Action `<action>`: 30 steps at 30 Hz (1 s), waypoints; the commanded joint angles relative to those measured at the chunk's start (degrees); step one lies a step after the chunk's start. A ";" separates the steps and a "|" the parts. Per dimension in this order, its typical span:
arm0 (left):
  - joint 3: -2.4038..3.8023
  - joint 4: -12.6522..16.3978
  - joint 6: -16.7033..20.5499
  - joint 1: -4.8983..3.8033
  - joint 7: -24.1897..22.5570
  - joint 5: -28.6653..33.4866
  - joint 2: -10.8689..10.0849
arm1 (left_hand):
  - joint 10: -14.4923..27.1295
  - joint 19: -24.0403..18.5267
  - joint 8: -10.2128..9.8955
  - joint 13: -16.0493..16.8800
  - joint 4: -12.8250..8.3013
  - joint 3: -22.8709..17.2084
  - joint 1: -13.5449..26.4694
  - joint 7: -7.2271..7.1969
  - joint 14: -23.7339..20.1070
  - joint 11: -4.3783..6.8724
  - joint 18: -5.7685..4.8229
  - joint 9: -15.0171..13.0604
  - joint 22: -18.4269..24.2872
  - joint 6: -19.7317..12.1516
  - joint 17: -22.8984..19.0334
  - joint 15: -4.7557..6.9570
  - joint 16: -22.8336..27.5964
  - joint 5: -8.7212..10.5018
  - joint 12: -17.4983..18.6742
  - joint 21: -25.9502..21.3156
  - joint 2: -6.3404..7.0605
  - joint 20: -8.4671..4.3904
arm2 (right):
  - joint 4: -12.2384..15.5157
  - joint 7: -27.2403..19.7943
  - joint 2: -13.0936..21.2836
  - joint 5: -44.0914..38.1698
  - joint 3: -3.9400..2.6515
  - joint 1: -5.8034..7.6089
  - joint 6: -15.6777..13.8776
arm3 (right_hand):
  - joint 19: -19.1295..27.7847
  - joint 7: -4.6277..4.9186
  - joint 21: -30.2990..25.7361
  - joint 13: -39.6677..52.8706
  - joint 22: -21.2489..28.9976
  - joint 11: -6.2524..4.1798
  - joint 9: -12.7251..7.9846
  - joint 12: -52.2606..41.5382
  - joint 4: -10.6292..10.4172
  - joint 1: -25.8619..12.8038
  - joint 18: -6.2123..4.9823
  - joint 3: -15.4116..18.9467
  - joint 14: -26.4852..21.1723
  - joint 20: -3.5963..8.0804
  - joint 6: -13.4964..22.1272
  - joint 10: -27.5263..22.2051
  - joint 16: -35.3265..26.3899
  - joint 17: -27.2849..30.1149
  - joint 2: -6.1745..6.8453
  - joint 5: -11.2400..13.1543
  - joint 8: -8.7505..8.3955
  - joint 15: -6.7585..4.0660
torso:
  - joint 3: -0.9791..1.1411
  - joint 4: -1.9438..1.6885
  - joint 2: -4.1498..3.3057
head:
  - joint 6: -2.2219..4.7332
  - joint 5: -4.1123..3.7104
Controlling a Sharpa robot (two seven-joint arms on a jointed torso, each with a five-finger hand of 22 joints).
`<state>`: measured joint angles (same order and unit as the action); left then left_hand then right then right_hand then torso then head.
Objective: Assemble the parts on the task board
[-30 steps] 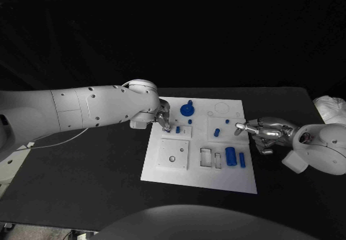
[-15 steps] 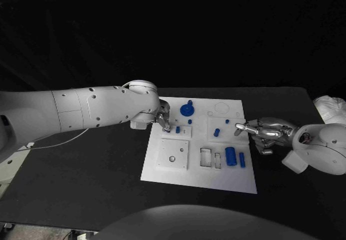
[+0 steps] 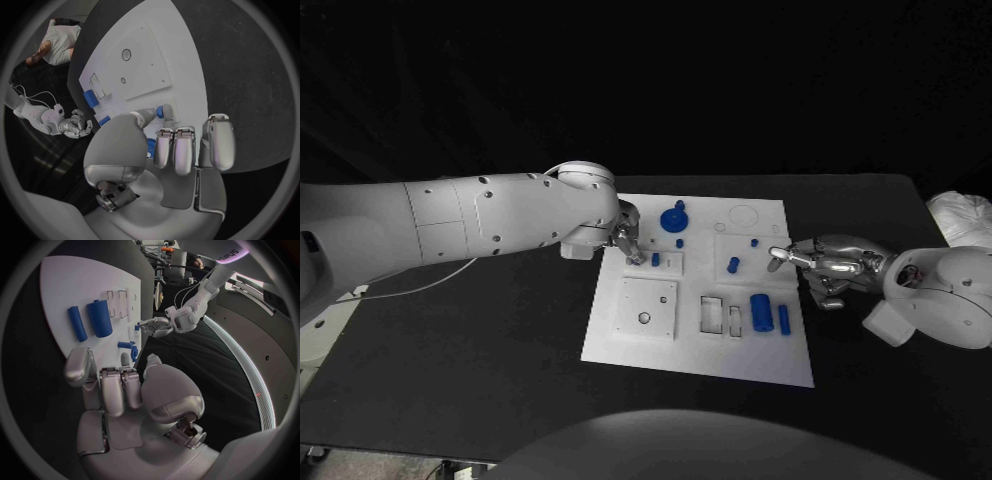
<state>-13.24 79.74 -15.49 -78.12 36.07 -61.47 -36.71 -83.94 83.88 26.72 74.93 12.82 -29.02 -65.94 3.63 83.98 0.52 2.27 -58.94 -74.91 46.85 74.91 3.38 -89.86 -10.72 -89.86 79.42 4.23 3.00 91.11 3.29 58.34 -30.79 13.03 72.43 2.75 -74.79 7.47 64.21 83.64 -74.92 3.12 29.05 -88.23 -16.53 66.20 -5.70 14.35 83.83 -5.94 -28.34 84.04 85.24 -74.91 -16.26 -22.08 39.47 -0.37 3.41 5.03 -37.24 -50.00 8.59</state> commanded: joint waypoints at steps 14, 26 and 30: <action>-0.01 -0.11 -0.84 0.35 1.33 -0.09 0.20 | -6.06 0.39 -7.01 15.07 3.53 7.29 0.98 1.72 6.02 -1.21 0.26 5.23 -11.73 -1.72 15.09 -1.12 -0.14 1.55 -0.14 -0.73 -1.34 1.08 | -0.02 0.12 -0.06 -0.23 0.00 -0.05 1.39 | 0.64 0.12 -0.67 3.38 -7.37 -0.26 0.01 0.35 -0.03 -0.05 -0.10 -0.61 1.70 0.00 -0.46 2.32 -0.51 -9.43 -0.54 0.02 0.21 0.02 | 0.01 -0.03 0.01 | 0.00 -0.06; 0.02 0.45 -0.34 0.49 1.99 -2.01 -0.37 | -6.06 0.71 -7.33 15.07 3.91 14.30 7.67 2.17 6.02 -1.41 0.18 4.36 -11.86 -6.02 15.09 -1.37 -0.14 7.62 -0.14 -0.29 -0.54 1.31 | -0.07 0.15 0.04 -0.23 0.01 -0.06 1.63 | 0.87 0.17 -1.01 3.25 -7.28 -0.21 -0.02 0.45 0.01 -0.02 -0.16 -0.89 1.57 -0.05 -0.45 2.14 -0.65 -9.30 -0.49 -0.02 0.15 0.08 | 0.00 -0.07 0.03 | 0.00 -0.03; 0.07 0.68 -0.90 0.49 2.52 -2.46 -0.83 | -6.06 0.81 -6.17 15.07 3.95 17.90 9.84 2.31 6.02 -1.60 0.15 2.90 -11.88 -8.60 15.09 -1.40 -0.14 7.75 -0.14 -0.19 0.78 1.32 | -0.10 0.14 0.06 -0.23 0.01 -0.07 1.66 | 0.95 0.17 -1.13 3.21 -7.25 -0.20 -0.03 0.48 0.03 0.00 -0.18 -0.94 1.53 -0.06 -0.44 2.09 -0.69 -9.26 -0.48 -0.04 0.14 0.09 | 0.00 -0.01 0.06 | 0.00 0.02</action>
<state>-12.85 80.56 -15.50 -78.09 36.91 -62.39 -37.41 -83.95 84.03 20.42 74.92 16.78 -11.35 -56.33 4.20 84.09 -0.71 2.25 -55.94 -74.91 40.03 74.90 2.42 -89.86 -3.25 -89.86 78.88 4.98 3.98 91.00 3.49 58.40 -30.79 13.03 72.41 3.23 -74.18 7.68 63.28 83.64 -74.90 3.24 29.05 -87.95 -16.52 66.04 -5.70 13.71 83.83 -6.15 -28.55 83.96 84.92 -74.90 -16.10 -22.08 39.47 -0.37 3.40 4.98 -37.20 -50.00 8.56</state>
